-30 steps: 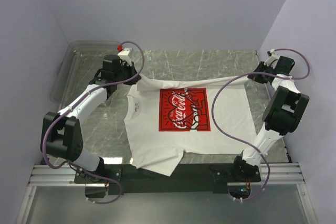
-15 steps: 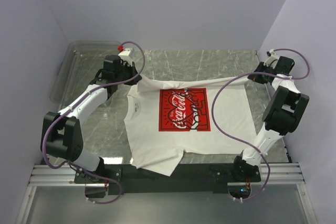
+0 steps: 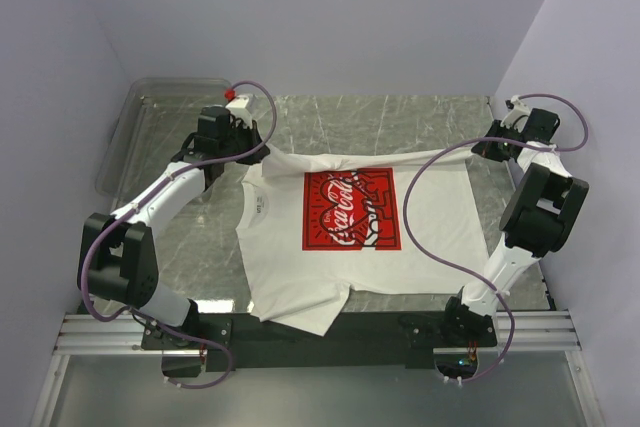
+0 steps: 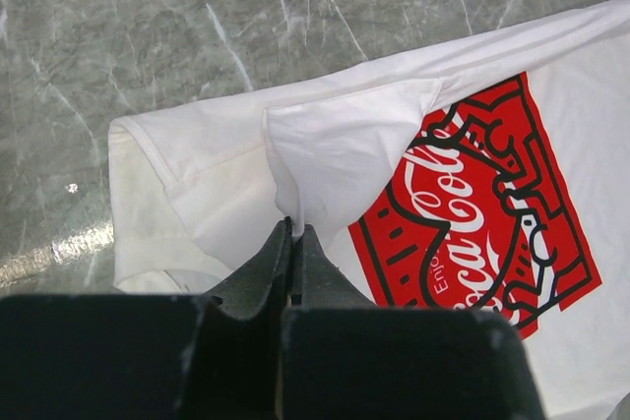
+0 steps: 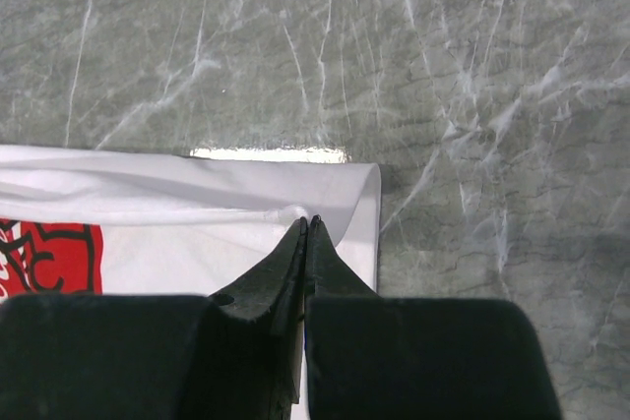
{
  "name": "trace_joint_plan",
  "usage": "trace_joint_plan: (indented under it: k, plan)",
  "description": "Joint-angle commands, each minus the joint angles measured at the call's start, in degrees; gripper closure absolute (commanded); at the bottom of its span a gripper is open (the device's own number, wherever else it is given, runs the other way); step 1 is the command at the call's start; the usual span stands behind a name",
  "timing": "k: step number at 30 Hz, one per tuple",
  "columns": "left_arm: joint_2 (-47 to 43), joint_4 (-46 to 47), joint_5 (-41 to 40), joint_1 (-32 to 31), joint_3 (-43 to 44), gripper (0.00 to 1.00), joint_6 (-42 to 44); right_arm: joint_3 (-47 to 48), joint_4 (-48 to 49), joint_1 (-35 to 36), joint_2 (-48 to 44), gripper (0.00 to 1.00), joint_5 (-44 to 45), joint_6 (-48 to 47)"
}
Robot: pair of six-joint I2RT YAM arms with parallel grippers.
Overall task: Fold and stack the t-shirts
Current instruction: Fold the tshirt
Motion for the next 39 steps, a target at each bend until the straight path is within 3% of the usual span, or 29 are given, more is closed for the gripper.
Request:
trace_joint_plan:
  k: [1, 39]
  plan:
    - [-2.2, 0.6, 0.0, -0.3, -0.1, 0.99, 0.0, 0.2, 0.0, 0.1, -0.4, 1.0, 1.0, -2.1]
    - [-10.3, -0.5, 3.8, -1.1, -6.6, 0.99, -1.8, -1.5, -0.5, -0.1, -0.8, 1.0, 3.7, -3.4]
